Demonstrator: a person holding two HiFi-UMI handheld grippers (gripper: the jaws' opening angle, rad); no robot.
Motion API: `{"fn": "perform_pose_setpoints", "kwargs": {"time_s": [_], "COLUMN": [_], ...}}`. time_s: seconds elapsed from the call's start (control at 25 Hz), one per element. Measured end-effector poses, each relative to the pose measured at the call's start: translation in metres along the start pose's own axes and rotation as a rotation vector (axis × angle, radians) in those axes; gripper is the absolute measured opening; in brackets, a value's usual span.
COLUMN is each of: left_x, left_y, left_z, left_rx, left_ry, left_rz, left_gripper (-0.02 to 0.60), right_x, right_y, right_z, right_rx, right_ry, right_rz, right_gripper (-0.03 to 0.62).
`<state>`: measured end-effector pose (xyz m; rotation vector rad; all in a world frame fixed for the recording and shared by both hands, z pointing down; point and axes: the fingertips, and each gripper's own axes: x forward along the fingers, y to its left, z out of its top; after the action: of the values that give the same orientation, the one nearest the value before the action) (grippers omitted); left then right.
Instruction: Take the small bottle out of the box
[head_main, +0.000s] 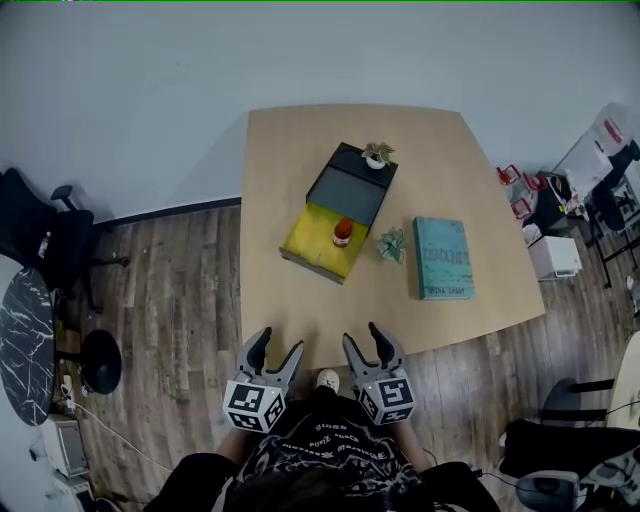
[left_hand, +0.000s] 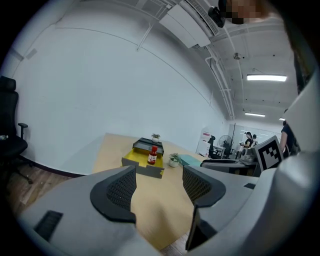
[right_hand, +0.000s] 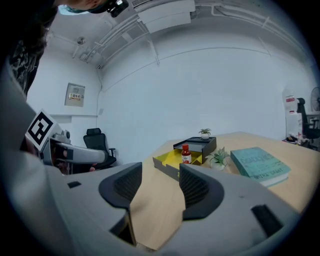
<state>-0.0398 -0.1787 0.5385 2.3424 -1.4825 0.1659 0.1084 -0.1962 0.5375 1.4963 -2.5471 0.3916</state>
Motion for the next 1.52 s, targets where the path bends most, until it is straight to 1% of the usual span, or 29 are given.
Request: {"fn": "perform_pose_setpoints", "kwargs": {"time_s": [0.24, 0.56, 0.72, 1.0, 1.24, 1.4, 1.52], "left_x": [0.03, 0.046, 0.048, 0.05, 0.051, 0.049, 0.05], "left_y": [-0.009, -0.011, -0.004, 0.006, 0.019, 0.024, 0.026], "left_z": [-0.001, 0.0, 0.003, 0.014, 0.026, 0.027, 0.033], "left_rx": [0.005, -0.011, 0.004, 0.018, 0.039, 0.019, 0.02], "left_ry": [0.019, 0.027, 0.039, 0.047, 0.032, 0.027, 0.014], "left_rz": [0.051, 0.06, 0.056, 0.043, 0.042, 0.034, 0.028], "left_gripper": [0.298, 0.298, 0.298, 0.298, 0.299, 0.299, 0.299], "right_x": [0.01, 0.017, 0.024, 0.048, 0.08, 0.104, 0.124], "right_y": [-0.029, -0.05, -0.051, -0.064, -0.064, -0.066, -0.071], "right_z": [0.003, 0.005, 0.011, 0.043, 0.067, 0.081, 0.089], "right_rx": [0.0, 0.019, 0.01, -0.012, -0.056, -0.109, -0.121], "right_ry": [0.009, 0.012, 0.017, -0.024, -0.036, -0.031, -0.027], "right_rz": [0.033, 0.019, 0.012, -0.015, 0.032, 0.038, 0.048], "right_gripper": [0.244, 0.244, 0.244, 0.244, 0.244, 0.244, 0.244]}}
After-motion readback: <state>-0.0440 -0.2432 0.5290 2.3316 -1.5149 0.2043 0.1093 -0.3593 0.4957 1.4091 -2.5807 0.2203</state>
